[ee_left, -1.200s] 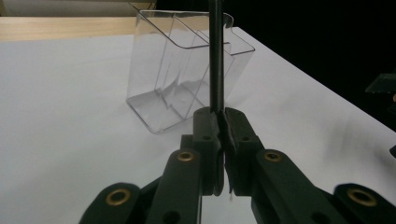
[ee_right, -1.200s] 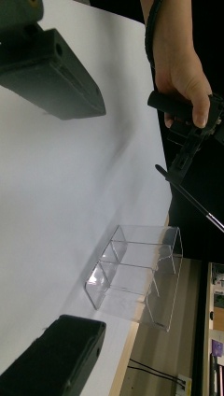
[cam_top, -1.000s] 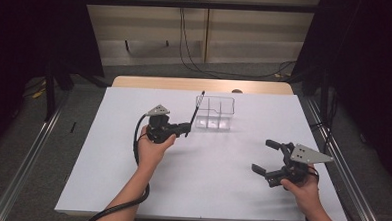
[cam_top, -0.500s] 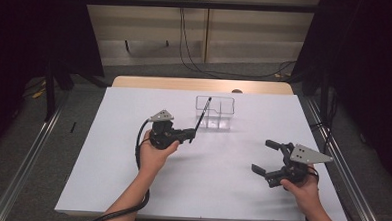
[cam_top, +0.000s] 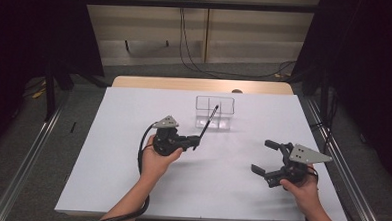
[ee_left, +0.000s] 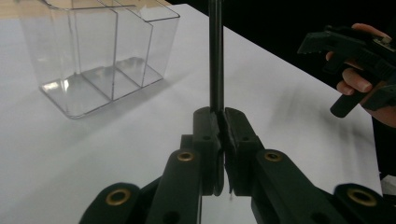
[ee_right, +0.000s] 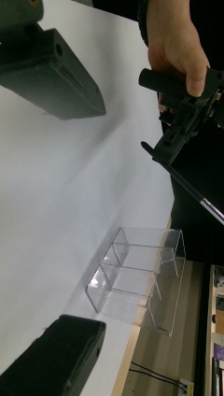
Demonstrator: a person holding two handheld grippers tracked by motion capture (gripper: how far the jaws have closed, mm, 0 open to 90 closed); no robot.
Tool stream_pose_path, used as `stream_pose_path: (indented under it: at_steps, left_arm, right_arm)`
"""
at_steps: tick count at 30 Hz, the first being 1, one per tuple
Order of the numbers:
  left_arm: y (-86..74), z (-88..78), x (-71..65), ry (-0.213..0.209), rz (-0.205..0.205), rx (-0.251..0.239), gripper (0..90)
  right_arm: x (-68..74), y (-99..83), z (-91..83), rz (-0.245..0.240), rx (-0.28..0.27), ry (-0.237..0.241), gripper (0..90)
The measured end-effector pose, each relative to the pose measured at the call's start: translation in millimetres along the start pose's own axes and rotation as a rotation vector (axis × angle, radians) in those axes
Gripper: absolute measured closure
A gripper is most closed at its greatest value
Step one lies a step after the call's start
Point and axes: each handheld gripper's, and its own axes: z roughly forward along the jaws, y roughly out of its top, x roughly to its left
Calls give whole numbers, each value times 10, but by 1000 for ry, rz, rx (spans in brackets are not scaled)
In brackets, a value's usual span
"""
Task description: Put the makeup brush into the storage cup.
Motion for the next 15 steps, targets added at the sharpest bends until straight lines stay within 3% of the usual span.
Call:
stream_pose_path:
  at_steps: [15]
  left_arm:
    - [-45,-13,-132,-49,26,6,842]
  right_arm:
    - [20,9,29,-1,5,4,0]
